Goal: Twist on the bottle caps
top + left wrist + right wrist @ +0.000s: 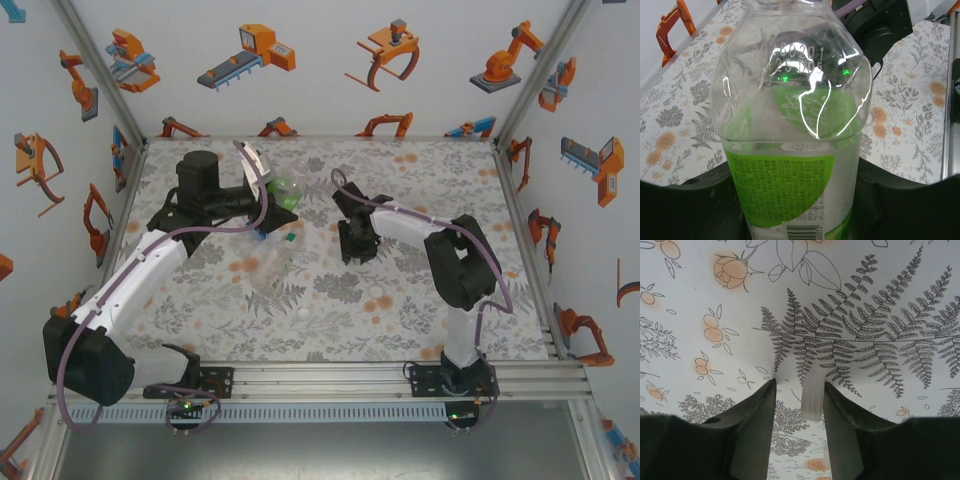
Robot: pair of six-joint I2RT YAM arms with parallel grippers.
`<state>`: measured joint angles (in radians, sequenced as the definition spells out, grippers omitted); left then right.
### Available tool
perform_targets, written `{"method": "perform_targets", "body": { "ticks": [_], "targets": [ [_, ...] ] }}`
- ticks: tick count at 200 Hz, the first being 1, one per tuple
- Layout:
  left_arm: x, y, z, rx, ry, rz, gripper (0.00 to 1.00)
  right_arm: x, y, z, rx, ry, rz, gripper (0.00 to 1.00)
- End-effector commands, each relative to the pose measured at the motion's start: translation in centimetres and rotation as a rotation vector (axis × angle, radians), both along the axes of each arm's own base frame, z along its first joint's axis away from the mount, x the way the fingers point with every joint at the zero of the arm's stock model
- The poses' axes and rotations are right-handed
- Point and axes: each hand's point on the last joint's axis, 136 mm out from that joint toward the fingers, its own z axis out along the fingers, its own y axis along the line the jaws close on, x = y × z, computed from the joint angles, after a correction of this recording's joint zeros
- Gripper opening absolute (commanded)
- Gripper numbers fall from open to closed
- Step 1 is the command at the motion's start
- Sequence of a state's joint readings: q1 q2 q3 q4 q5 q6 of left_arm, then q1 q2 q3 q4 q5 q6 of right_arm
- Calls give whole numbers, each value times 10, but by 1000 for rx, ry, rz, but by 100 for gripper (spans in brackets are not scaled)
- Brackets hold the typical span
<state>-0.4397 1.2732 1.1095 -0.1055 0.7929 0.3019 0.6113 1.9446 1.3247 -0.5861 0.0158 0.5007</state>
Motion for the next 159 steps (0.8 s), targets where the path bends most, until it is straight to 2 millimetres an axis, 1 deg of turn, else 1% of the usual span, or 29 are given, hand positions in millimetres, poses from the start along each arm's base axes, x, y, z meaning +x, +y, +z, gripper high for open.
{"method": "perform_targets", "body": {
  "ticks": [1,23,35,55,69,83,91,103,118,136,159],
  "targets": [
    [-1,-2,2,-6,5,-13,5,-6,-1,-10,-5,21,-13,35],
    [0,-3,1,-6,5,-13,5,-6,0,-9,21,16,-24,26],
    [1,-3,1,-9,9,-13,5,-5,4,-8,73,25,-36,22],
    [2,-4,-2,-6,16,-11,5,1,16,1,229,16,-53,21],
    [3,-4,-3,-3,17,-10,4,8,28,11,374,3,-58,20],
    [5,-5,-4,-2,15,-13,4,12,33,15,487,26,-76,20],
    [6,-6,-4,-1,11,-12,4,14,33,13,533,46,-93,21],
    [10,-7,-4,1,15,-12,4,17,28,12,581,59,-127,21],
    [13,-10,-2,-1,29,-15,4,16,17,6,576,71,-151,24],
    [14,-13,-1,-10,42,-22,4,13,-4,-2,540,84,-187,29],
    [16,-16,-1,-31,68,-26,4,5,-33,-10,448,91,-212,34]
  ]
}}
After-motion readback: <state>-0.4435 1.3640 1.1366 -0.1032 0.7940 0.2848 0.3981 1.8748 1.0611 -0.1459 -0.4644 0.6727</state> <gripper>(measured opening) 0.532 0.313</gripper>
